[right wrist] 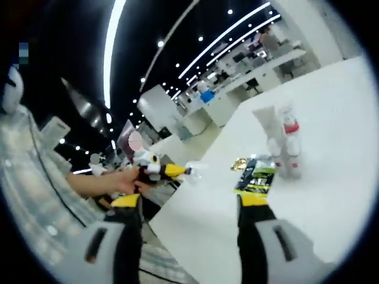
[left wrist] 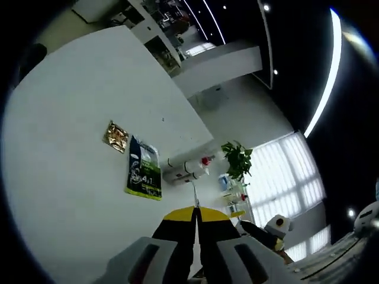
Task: Arrange the skincare products in the storage area until every visible bottle or jar stands upright without overlapping.
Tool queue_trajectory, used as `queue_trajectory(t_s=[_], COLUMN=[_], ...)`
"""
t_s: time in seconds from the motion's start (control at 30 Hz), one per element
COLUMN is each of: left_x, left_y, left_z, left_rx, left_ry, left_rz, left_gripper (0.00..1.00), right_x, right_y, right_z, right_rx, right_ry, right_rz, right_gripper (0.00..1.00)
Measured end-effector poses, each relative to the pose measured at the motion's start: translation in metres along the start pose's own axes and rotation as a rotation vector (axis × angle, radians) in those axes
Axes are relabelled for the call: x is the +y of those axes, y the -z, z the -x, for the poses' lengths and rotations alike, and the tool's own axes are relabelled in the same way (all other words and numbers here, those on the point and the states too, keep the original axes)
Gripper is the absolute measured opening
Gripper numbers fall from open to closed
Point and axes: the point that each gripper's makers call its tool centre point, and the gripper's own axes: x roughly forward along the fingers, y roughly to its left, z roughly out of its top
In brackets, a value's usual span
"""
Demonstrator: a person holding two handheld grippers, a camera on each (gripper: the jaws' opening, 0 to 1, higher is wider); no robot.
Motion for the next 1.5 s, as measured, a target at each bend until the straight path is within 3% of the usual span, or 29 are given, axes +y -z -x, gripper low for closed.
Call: queue_trajectory(t_s=[0.27, 0.63, 1.17, 1.27, 1.43, 1.5], left_x=[0.049, 0.084, 0.117, 0.122, 0.137, 0.136], left_y=[-0.021, -0.036, -0.04, -0.038, -0.036, -0.036], left_z=[-0.011, -0.035, -0.051, -0.051, -0.046, -0.047], left_rx=[0.038, 0.093, 0.149, 0.178, 0.27, 0.28], left_ry=[-0.104, -0.202, -0.328, -0.364, -0.46, -0.471], left_rz=[-0.005, -0.025, -0.069, -0.091, -0.228, -0.246], left_gripper=[0.01, 0.01, 0.02, 0.02, 0.03, 0.04], right_x=[-0.009, -0.021, -0.018, -0.019, -0.017, -0.016], right_y=[0.006, 0.019, 0.033, 0.037, 0.042, 0.044], right_z=[0.015, 0.036, 0.052, 0.056, 0.061, 0.061], right_rx=[-0.008, -0.019, -0.038, -0.037, -0.056, -0.054], right_ry=[0.079, 0.215, 0.291, 0.305, 0.316, 0.316], right_rz=[-0.022, -0.094, -0.144, -0.152, -0.175, -0.177], right_gripper=[0.7, 0.65, 0.64, 0.64, 0.64, 0.64])
